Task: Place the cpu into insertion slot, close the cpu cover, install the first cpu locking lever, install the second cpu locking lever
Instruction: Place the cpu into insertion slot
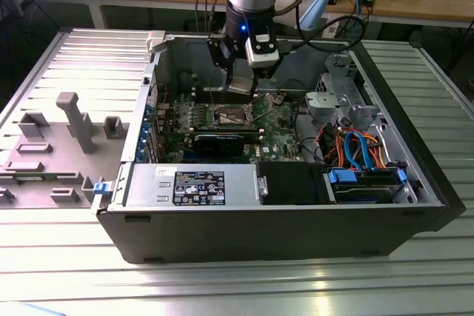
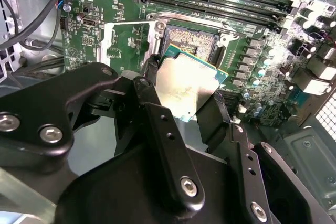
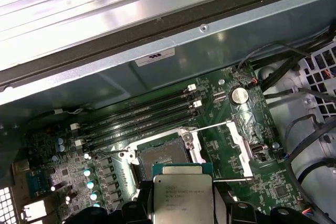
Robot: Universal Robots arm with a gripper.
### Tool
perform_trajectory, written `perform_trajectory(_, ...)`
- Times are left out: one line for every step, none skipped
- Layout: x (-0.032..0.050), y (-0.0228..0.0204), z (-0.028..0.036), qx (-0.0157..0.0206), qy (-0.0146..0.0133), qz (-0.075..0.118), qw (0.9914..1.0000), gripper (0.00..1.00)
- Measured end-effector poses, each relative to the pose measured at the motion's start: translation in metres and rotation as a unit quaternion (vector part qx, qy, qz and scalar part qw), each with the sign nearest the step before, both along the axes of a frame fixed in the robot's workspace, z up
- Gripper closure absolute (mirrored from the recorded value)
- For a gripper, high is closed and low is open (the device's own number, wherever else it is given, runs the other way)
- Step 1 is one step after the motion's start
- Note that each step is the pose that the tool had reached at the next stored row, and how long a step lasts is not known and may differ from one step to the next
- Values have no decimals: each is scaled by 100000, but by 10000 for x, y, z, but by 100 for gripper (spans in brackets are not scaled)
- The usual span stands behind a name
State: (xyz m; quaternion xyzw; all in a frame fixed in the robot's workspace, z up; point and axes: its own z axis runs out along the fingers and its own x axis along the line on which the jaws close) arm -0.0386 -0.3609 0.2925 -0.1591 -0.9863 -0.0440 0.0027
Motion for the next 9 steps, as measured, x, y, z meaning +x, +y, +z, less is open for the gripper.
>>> perform_trajectory(0,0,-1,2,-1,-153,100000,45)
perform_trajectory(0,0,-1,-1,-1,-256,100000,45)
perform_trajectory(0,0,-2,1,2,-321,99999,45)
perform_trajectory(0,0,-3,2,-2,-446,99999,45)
perform_trajectory(0,0,-3,-1,2,-613,99998,45)
perform_trajectory(0,0,-5,2,-1,-749,99997,45)
perform_trajectory(0,0,-6,1,-1,-877,99996,45)
perform_trajectory(0,0,-7,-1,-1,-1029,99995,45)
perform_trajectory(0,0,-7,1,0,-1102,99994,45)
